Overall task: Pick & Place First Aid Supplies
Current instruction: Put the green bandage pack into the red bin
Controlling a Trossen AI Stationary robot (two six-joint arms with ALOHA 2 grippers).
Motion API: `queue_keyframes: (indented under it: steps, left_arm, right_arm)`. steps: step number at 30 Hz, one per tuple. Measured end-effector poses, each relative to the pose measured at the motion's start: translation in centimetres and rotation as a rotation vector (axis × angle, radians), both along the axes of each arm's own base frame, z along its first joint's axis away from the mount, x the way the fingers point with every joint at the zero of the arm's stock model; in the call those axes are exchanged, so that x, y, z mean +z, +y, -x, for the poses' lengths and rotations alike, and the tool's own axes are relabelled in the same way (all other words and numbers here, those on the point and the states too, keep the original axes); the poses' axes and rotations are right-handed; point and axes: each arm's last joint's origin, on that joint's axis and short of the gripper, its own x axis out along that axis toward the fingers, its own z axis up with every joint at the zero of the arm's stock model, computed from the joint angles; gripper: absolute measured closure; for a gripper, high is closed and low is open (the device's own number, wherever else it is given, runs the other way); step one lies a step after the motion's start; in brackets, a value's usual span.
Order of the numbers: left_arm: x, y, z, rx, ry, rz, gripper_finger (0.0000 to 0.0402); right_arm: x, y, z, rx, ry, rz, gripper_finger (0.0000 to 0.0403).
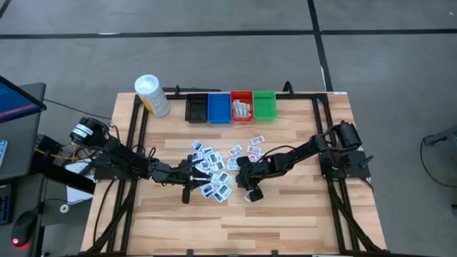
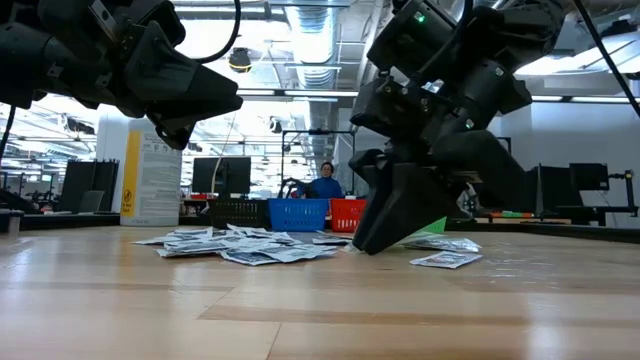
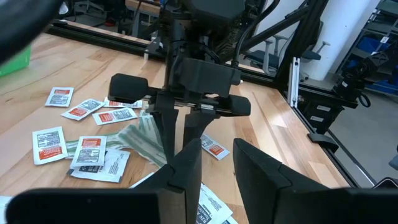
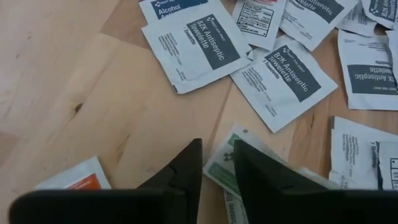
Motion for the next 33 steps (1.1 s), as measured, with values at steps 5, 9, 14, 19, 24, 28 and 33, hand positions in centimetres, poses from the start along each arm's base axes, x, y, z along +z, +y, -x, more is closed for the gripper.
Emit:
queue_keyframes:
  steps: [5, 9, 14, 19, 24, 28, 33]
  left_arm:
    - [0.0, 0.0, 0.0, 0.000, 0.000, 0.000, 0.0309]
    - [0.0, 0.0, 0.0, 0.001, 0.000, 0.000, 0.0309]
    - [0.0, 0.0, 0.0, 0.000, 0.000, 0.000, 0.0309]
    - [0.0, 0.0, 0.0, 0.000, 0.000, 0.000, 0.0309]
    - [0.0, 0.0, 0.0, 0.000, 0.000, 0.000, 0.0309]
    - [0.0, 0.0, 0.0, 0.000, 0.000, 0.000, 0.0309]
    - [0.0, 0.0, 0.0, 0.000, 0.000, 0.000, 0.0309]
  right_arm:
    - [0.0, 0.0, 0.0, 0.001, 0.001, 0.001, 0.0333]
    - [0.0, 0.0, 0.0, 0.003, 0.000, 0.003, 0.0341]
    - [0.0, 0.1, 0.0, 0.010, 0.000, 0.008, 0.0359]
    - [0.3, 0.1, -0.2, 0.008, 0.027, 0.018, 0.0396]
    - [0.8, 0.0, -0.4, 0.009, 0.064, 0.038, 0.0397]
    - [1.3, 0.1, -0.8, 0.021, 0.080, 0.052, 0.0401]
    - [1.9, 0.2, -1.1, 0.031, 0.090, 0.065, 0.0402]
